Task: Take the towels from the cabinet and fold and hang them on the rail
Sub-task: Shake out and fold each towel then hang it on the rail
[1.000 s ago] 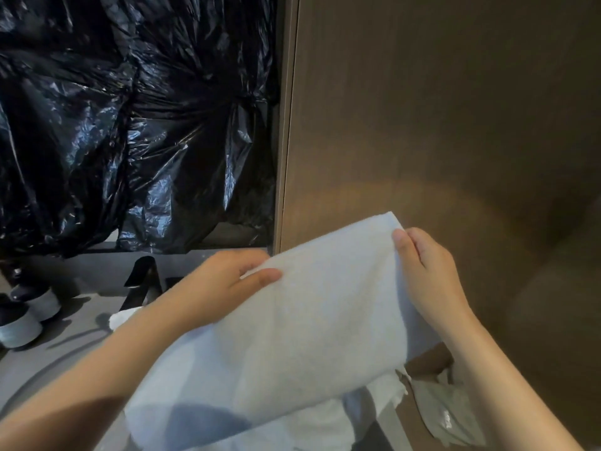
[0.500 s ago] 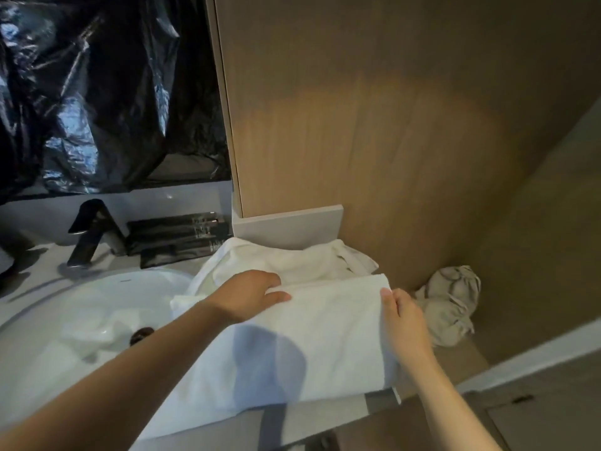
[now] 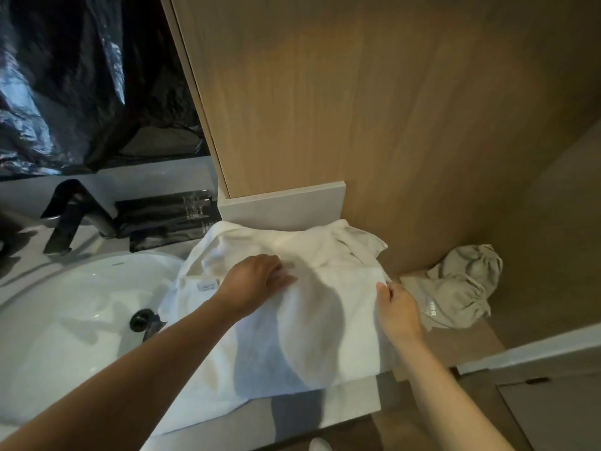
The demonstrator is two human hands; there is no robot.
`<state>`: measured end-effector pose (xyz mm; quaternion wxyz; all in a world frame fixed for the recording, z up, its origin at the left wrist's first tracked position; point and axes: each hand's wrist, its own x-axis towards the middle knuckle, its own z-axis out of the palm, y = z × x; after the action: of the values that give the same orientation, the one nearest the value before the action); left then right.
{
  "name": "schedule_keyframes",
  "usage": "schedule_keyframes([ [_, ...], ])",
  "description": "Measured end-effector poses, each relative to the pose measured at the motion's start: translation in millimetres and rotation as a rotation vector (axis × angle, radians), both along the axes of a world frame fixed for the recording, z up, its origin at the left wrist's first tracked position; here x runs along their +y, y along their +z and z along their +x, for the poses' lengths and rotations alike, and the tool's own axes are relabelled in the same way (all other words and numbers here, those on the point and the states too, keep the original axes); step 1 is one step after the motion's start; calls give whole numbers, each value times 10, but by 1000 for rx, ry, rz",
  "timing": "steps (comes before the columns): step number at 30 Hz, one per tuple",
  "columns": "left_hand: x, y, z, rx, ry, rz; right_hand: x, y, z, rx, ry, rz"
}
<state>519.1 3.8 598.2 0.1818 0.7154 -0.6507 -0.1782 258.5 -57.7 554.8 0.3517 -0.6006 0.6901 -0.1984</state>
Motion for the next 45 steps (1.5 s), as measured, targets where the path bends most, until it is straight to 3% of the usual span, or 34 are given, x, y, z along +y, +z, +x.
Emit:
schedule_keyframes([
  [3,70,55,80,-10,-15,-82,28,94,57,2,10,-48],
  [6,255,146,237,-48,15,-241,139,287,168,-32,48,-244],
  [11,843,109,627,-3,248,-343,501,522,632,-124,343,-284],
  [16,1278,-88,791,162,467,-275,763,555,1198,-120,591,-271],
  [23,1430,-313,738,539,612,-135,825,476,1737,17,738,-342],
  [33,1558,-558,739,515,688,40,764,424,2094,257,736,-390],
  [37,1629,-534,741,482,577,108,736,430,2199,279,724,-405],
  [42,1826,-498,730,789,548,135,786,394,2098,261,781,-407],
  [45,1908,-498,702,773,533,103,819,354,2019,319,879,-348],
])
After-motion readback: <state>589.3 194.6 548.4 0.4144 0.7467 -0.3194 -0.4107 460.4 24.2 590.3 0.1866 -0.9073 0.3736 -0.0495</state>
